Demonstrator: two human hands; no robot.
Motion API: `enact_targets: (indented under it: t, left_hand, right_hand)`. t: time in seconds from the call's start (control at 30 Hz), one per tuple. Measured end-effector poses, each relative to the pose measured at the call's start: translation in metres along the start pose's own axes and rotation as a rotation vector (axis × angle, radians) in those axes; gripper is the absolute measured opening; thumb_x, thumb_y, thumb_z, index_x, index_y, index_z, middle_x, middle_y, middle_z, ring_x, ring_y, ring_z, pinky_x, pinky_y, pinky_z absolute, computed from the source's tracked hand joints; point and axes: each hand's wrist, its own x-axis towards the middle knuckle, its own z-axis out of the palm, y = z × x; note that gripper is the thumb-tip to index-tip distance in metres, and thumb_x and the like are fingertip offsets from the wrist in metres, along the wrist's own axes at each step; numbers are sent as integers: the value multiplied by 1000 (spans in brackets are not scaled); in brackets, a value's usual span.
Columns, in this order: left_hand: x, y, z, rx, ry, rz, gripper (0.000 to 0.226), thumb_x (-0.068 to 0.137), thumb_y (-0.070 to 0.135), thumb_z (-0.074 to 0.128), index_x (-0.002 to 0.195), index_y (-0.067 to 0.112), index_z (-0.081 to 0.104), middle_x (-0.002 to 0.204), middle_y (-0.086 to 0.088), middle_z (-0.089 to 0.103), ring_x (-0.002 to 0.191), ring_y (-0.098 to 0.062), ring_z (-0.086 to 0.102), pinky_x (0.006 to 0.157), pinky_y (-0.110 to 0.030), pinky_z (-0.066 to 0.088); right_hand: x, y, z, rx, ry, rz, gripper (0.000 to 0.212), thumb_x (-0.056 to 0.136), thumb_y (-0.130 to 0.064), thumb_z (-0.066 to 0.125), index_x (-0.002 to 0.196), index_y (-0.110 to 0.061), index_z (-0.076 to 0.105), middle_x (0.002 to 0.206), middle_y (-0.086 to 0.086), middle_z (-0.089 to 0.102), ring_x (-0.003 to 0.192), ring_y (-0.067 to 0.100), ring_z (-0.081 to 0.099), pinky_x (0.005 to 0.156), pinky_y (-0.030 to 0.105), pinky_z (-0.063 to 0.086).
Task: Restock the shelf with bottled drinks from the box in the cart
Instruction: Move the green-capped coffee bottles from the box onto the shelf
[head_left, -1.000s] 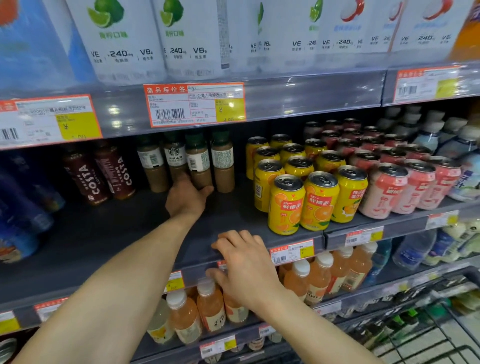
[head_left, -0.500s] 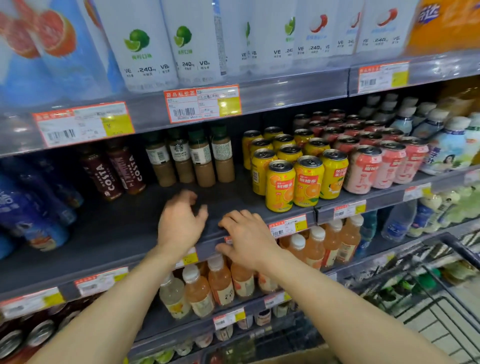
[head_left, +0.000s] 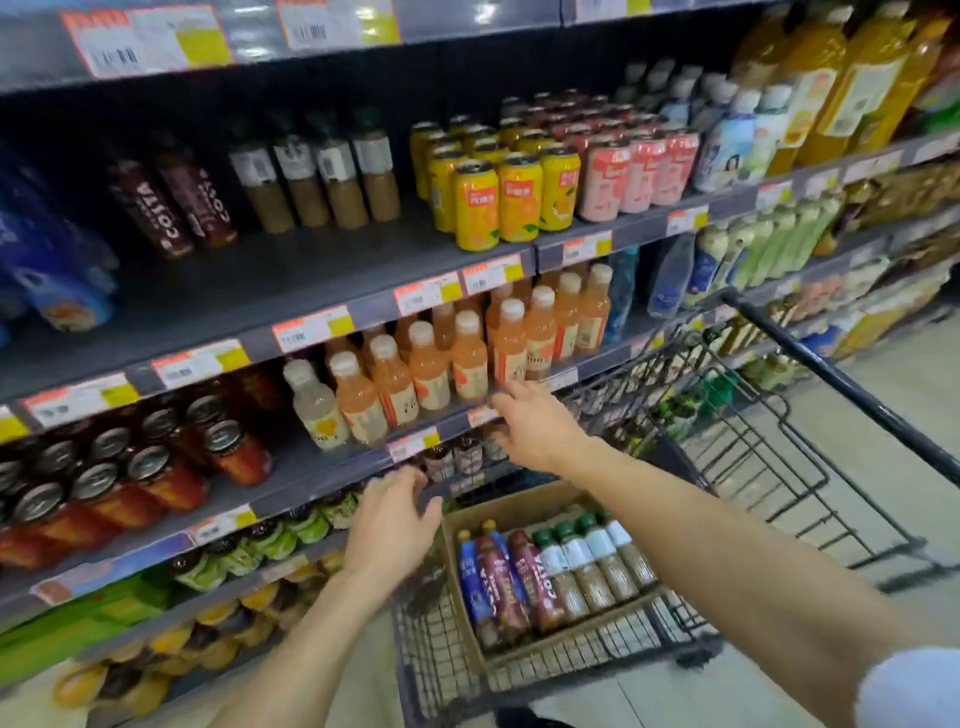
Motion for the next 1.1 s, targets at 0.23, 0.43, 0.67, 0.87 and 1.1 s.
enact_targets:
  t: [0.23, 0.43, 0.67, 0.87, 1.1]
  left_hand:
    - [-79, 10, 66, 30, -234, -99, 17, 89, 39, 62, 101, 27, 60, 101, 9, 63, 100, -14, 56, 83, -31, 51]
    - [-97, 41, 143, 79, -403, -148, 19, 90, 35, 57, 105, 24, 61, 108, 2, 64, 107, -18, 58, 87, -30, 50]
    - [-64, 82, 252, 136, -548, -238, 30, 92, 37, 58, 116, 20, 61, 120, -2, 63, 116, -22, 55, 95, -35, 47]
    - [-8, 81, 322, 150, -575, -284, 23, 91, 20, 56, 113, 15, 61, 112, -6, 62, 106, -25, 60, 88, -38, 54]
    - [78, 66, 384, 213, -540, -248, 30, 97, 31, 52, 115, 8, 59, 117, -16, 65, 119, -34, 49, 97, -42, 45]
  right_hand:
    - [-127, 65, 68, 15, -339, 309, 45, 91, -32, 56, 131, -13, 50, 128, 10, 52, 124, 32, 45, 94, 39, 44]
    - [-187, 129, 120, 39, -486, 448, 39, 92, -35, 49, 127, -19, 54, 121, 8, 62, 115, 29, 56, 89, 37, 48]
    - [-178, 195, 184, 124, -636, 503, 35, 86, -27, 51, 119, -18, 60, 112, 7, 68, 104, 28, 64, 82, 35, 52]
    - [-129, 236, 230, 151, -682, 412, 33, 86, -29, 53, 116, -17, 58, 114, 8, 66, 107, 29, 63, 86, 37, 53]
    - [-57, 250, 276, 323, -612, 362, 39, 91, -33, 62, 125, -16, 61, 116, 12, 69, 107, 32, 64, 86, 35, 52]
